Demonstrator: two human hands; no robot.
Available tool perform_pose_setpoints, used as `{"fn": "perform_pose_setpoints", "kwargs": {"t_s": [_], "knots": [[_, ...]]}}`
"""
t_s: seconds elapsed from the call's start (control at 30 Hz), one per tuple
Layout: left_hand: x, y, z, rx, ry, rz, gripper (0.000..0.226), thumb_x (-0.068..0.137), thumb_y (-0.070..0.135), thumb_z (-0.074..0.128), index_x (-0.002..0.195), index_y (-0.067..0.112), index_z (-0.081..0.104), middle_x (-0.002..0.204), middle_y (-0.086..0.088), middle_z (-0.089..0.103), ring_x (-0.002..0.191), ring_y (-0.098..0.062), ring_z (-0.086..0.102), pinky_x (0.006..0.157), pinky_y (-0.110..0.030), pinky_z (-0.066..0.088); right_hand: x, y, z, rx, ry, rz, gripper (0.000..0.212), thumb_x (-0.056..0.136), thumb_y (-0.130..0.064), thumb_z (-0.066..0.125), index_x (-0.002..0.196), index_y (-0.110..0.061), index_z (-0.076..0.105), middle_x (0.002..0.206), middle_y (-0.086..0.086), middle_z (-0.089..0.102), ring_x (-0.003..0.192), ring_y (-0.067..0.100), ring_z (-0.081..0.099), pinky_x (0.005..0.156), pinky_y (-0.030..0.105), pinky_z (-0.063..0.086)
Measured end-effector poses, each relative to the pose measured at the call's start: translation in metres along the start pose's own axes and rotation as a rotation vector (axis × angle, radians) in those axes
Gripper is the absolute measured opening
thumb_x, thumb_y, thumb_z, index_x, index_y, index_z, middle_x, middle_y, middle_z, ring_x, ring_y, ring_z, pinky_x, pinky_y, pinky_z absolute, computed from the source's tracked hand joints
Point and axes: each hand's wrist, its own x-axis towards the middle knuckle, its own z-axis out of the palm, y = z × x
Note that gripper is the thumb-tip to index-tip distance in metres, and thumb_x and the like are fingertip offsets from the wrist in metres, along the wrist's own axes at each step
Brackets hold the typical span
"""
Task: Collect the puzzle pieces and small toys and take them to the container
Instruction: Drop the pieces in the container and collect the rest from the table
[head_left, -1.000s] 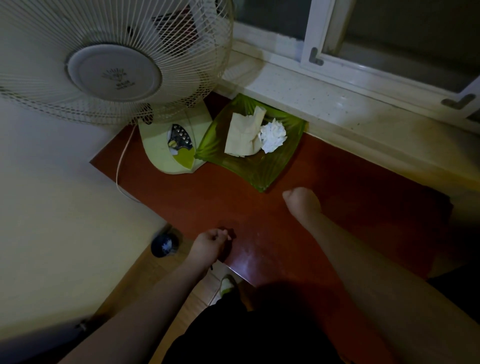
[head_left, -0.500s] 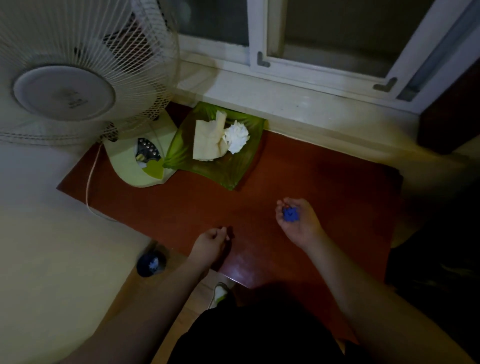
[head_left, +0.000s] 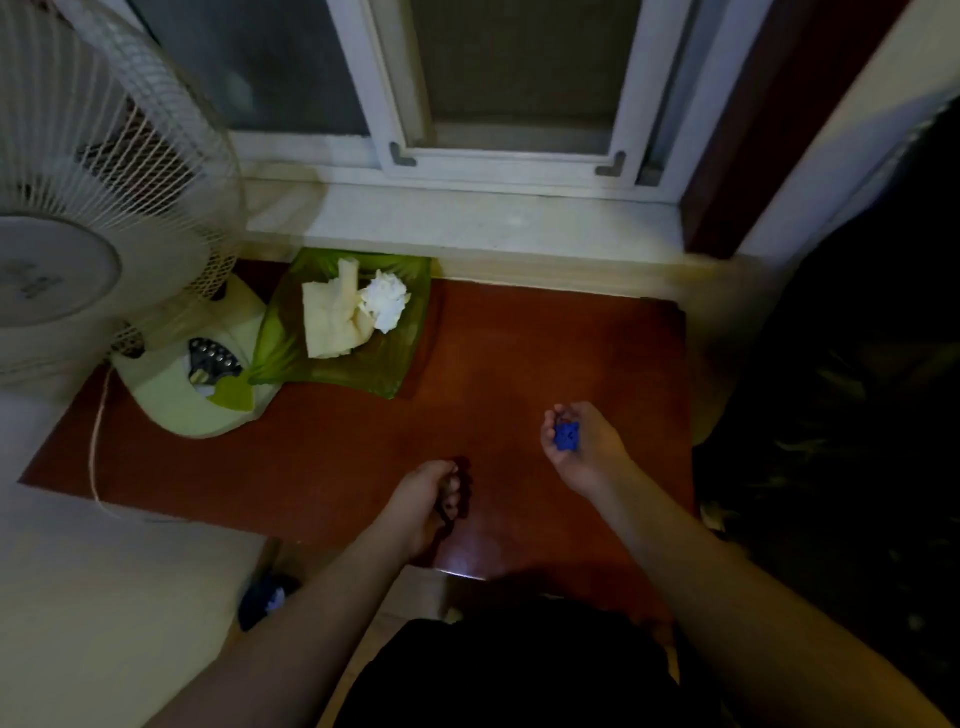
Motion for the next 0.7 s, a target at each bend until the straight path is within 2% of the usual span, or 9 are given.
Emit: {"fn": "perform_pose_setpoints", "kwargs": {"t_s": [0.1,0.17,0.23,0.33,0.47,0.6,0.7], "knots": [[-0.005,0.006,0.007,0.062,-0.08,-0.006,0.009,0.094,0.014,0.049,0.094,0.015,0.057,0.065,0.001,0.051,0.055,-0.011,0.044,0.053,-0.024,0.035,-0.016,-0.002,-0.01,0.094,-0.013,-0.027,0.013,0.096,-0.006,0.045,0.085,-0.006,0.054,0.085,0.012,0.053,0.073,0.018,0.053,0.066,0.026,0.046],[-0.006,0.012,0.012,0.074,-0.134,0.003,0.017,0.091,0.006,0.046,0.099,0.014,0.058,0.071,-0.002,0.052,0.06,-0.013,0.046,0.057,-0.027,0.035,-0.025,0.0,-0.017,0.178,0.022,-0.049,0.007,0.096,-0.005,0.048,0.1,-0.007,0.053,0.092,0.014,0.054,0.077,0.02,0.054,0.073,0.028,0.05],[-0.009,0.017,0.015,0.112,-0.191,0.024,0.029,0.085,-0.003,0.044,0.105,0.014,0.057,0.079,-0.004,0.052,0.063,-0.014,0.046,0.057,-0.027,0.034,-0.033,0.005,-0.025,0.222,0.033,-0.086,0.012,0.097,-0.007,0.048,0.109,-0.009,0.051,0.095,0.014,0.053,0.079,0.021,0.054,0.075,0.029,0.051],[-0.016,0.021,0.011,0.228,-0.264,0.048,0.04,0.082,-0.011,0.043,0.11,0.015,0.055,0.09,-0.007,0.052,0.07,-0.015,0.046,0.058,-0.026,0.036,-0.053,0.014,-0.04,0.206,0.038,-0.162,0.006,0.101,-0.012,0.044,0.104,-0.011,0.049,0.095,0.013,0.051,0.076,0.023,0.052,0.065,0.033,0.049],[-0.028,0.018,0.004,0.316,-0.424,0.059,0.035,0.088,-0.014,0.044,0.114,0.008,0.053,0.095,-0.009,0.052,0.08,-0.017,0.051,0.069,-0.026,0.042,-0.083,0.021,-0.07,0.262,0.031,-0.255,0.008,0.103,-0.015,0.039,0.102,-0.01,0.046,0.09,0.012,0.048,0.069,0.024,0.05,0.06,0.034,0.045],[-0.037,0.008,0.013,0.392,-0.563,0.121,0.022,0.097,-0.003,0.043,0.117,0.004,0.05,0.09,-0.01,0.058,0.08,-0.018,0.055,0.073,-0.028,0.04,-0.109,0.041,-0.105,0.316,0.042,-0.347,0.018,0.1,-0.011,0.038,0.084,-0.008,0.046,0.074,0.01,0.049,0.062,0.02,0.048,0.059,0.029,0.04],[-0.044,-0.005,0.026,0.498,-0.652,0.124,0.018,0.1,0.006,0.042,0.112,0.005,0.055,0.092,-0.01,0.062,0.082,-0.019,0.059,0.073,-0.029,0.044,-0.132,0.062,-0.13,0.408,0.029,-0.397,0.017,0.097,-0.01,0.038,0.081,-0.008,0.043,0.073,0.009,0.047,0.062,0.019,0.046,0.063,0.028,0.039]]}}
